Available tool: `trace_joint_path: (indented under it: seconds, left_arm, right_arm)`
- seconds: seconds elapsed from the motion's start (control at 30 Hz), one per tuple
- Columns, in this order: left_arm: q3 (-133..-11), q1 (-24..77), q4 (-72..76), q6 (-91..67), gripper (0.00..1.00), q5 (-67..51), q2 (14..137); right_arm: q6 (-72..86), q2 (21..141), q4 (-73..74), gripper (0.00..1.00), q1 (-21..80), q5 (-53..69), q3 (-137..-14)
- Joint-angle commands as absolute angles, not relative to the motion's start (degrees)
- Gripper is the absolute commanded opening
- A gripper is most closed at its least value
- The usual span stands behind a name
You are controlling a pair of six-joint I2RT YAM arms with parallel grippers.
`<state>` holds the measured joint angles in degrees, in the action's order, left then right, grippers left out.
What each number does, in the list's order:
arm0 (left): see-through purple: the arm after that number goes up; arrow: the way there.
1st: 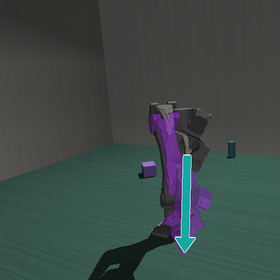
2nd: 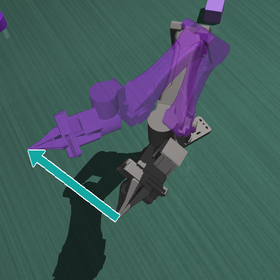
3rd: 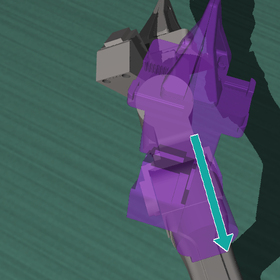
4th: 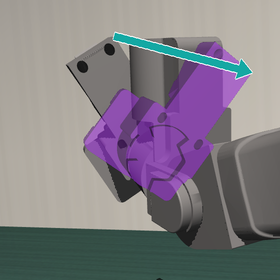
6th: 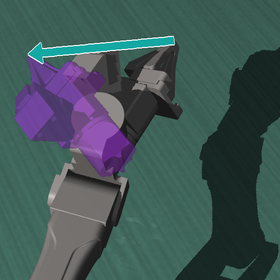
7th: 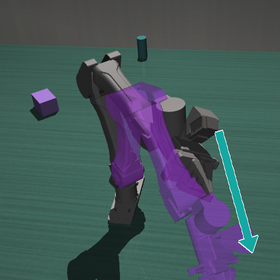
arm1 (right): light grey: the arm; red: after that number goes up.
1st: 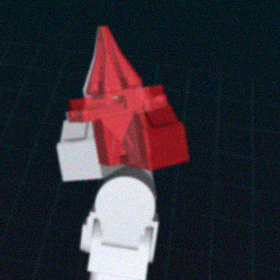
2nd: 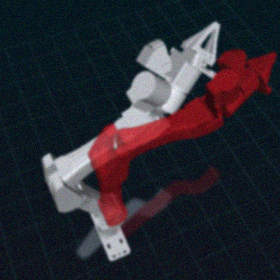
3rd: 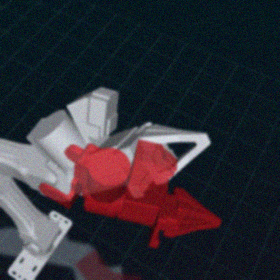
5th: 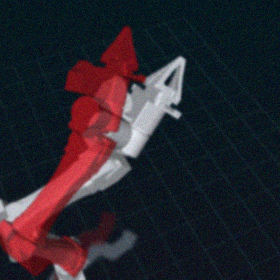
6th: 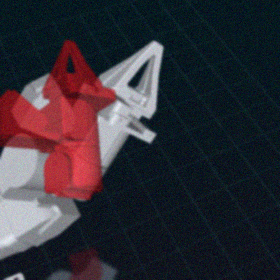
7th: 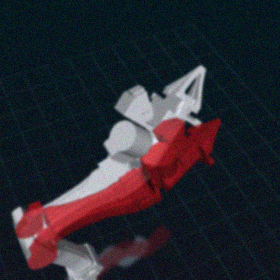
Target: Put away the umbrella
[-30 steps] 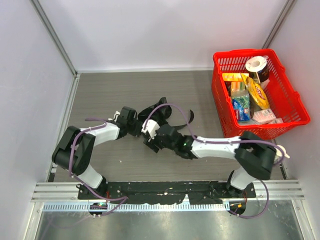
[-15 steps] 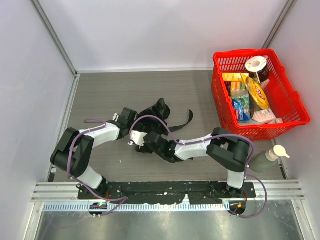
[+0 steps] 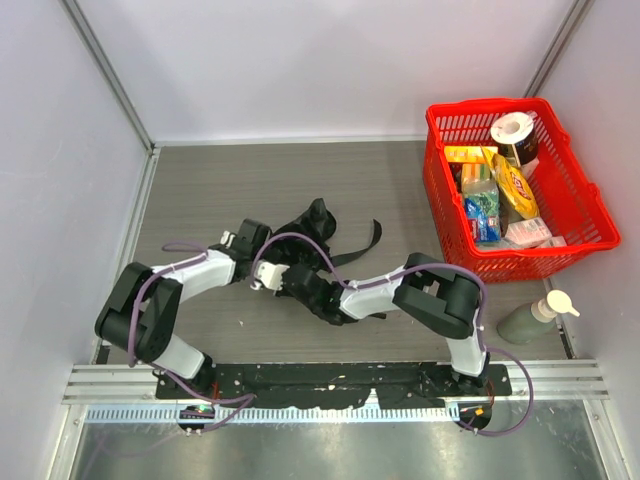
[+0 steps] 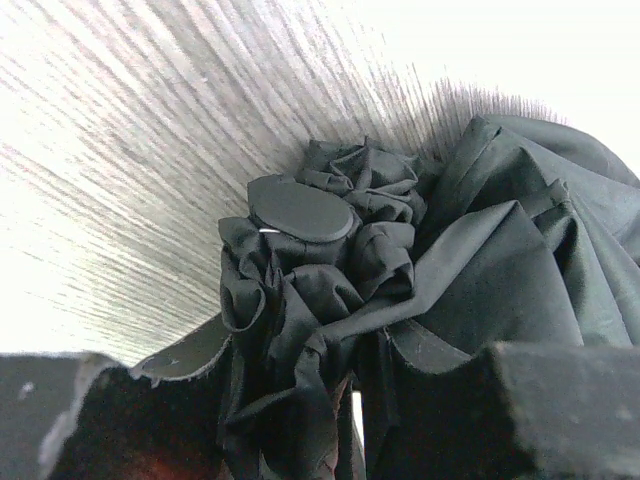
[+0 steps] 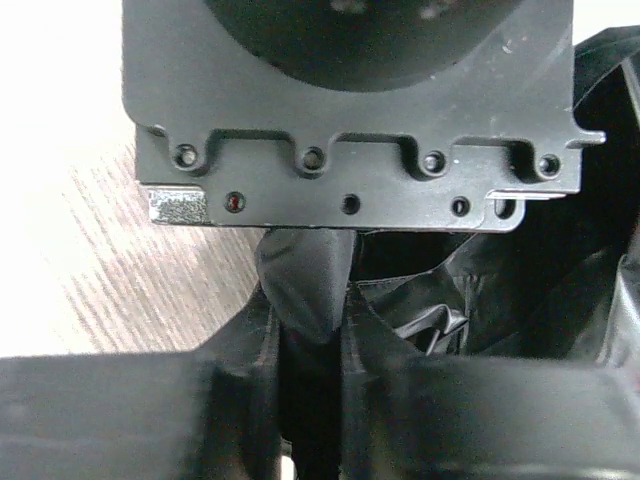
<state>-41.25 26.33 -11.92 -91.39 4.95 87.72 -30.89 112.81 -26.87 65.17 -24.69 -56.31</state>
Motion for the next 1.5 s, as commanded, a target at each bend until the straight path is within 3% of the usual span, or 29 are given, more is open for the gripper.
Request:
trace_joint_path:
  seconds: [0.0,0.13,0.23,0.3,0.33,0.53,0.7,0.8,1.17,1.33,1.47]
  left_arm:
    - [-35.43,27.86,-22.24,-89.56,0.01,9.05,84.91]
    - [-32.27,27.95,-18.21,-87.20,0.47,12.56,78.24]
    - [-28.23,27.86,-12.68,-84.30,0.69,15.29,72.00]
    - [-26.03,27.42,-8.11,-81.41,0.96,15.47,67.61]
    - [-24.54,27.42,-7.04,-80.86,1.00,15.64,65.85]
    - [-18.03,25.32,-6.25,-76.91,1.00,13.54,52.76]
    - [-10.21,22.94,2.80,-72.43,1.00,10.38,36.59]
    - [-10.28,22.68,2.21,-71.19,1.00,8.36,33.31]
    - [-15.21,22.67,2.97,-85.68,1.00,1.93,53.59]
    - [-14.33,22.76,11.24,-85.52,1.00,4.65,59.94]
    - [-16.25,23.20,4.07,-86.74,0.97,8.60,61.17]
  right_arm:
    - [-23.40,114.43,-20.14,0.01,61.79,-19.81,-53.53]
    - [-18.20,113.56,-17.59,0.01,58.98,-9.18,-51.86]
    - [-14.17,113.90,-15.92,0.01,58.01,-1.96,-51.15]
    - [-11.62,114.43,-16.08,0.01,57.74,2.25,-50.28]
    - [-10.82,114.52,-16.08,0.01,57.57,5.16,-49.84]
    - [-4.40,116.19,-15.65,0.01,54.32,16.42,-47.99]
    - [1.92,117.51,-15.64,0.01,50.81,29.23,-48.60]
    - [7.71,119.52,-16.78,0.01,48.43,34.97,-49.66]
    - [29.17,129.37,-25.75,0.01,43.86,50.53,-56.68]
    - [31.29,131.31,-24.87,0.01,42.63,51.85,-58.01]
    - [31.82,131.92,-23.91,0.01,42.10,52.91,-58.53]
